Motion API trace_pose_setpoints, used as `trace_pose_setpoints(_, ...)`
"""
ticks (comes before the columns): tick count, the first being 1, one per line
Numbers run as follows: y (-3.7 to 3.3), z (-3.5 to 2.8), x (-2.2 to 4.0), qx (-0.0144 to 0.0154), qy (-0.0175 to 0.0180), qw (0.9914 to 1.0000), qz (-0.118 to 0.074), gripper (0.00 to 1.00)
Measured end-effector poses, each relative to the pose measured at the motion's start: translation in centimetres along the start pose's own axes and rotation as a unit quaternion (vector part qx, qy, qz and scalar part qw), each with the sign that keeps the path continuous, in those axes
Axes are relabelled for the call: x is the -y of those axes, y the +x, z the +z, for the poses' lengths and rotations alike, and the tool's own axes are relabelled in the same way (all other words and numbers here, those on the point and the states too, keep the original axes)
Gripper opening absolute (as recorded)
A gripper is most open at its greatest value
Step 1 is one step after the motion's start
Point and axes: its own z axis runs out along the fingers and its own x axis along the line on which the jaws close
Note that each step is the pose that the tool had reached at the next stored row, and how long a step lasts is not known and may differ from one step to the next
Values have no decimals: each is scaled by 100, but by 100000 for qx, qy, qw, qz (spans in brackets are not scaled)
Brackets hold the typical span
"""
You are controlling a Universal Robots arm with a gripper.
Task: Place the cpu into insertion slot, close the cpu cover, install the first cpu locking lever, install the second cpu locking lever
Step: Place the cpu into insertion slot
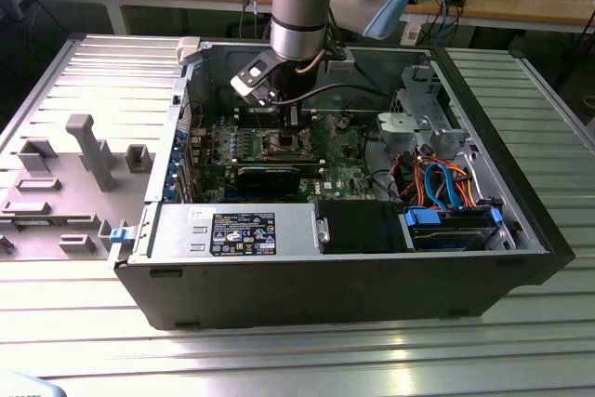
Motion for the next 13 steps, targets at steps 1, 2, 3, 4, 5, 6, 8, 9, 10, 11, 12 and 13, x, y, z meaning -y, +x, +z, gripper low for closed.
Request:
trace_pose_setpoints(1, 1, -6, 0, -26, -18, 100000, 1, 11)
trace_pose_setpoints(2, -1, -23, 1, 11, 14, 100000, 0, 11)
trace_pose_setpoints(3, -3, -41, 3, 28, 29, 100000, 2, 11)
trace_pose_setpoints(4, -4, -65, 4, 26, 24, 100000, 2, 11)
trace_pose_setpoints(5, -5, -84, 4, 31, 29, 100000, 0, 11)
trace_pose_setpoints(6, -5, -94, 5, 32, 29, 100000, 0, 11)
trace_pose_setpoints(8, -7, -117, 1, 22, 30, 100000, -14, 11)
trace_pose_setpoints(9, -7, -123, -3, -7, 25, 100000, -8, 11)
trace_pose_setpoints(10, -8, -131, -8, -45, 26, 100000, -3, 11)
trace_pose_setpoints(11, -9, -146, -14, -104, 22, 100000, -9, 11)
trace_pose_setpoints(12, -10, -165, -16, -152, 18, 100000, -8, 11)
trace_pose_setpoints(13, -11, -189, -16, -192, 12, 100000, -7, 11)
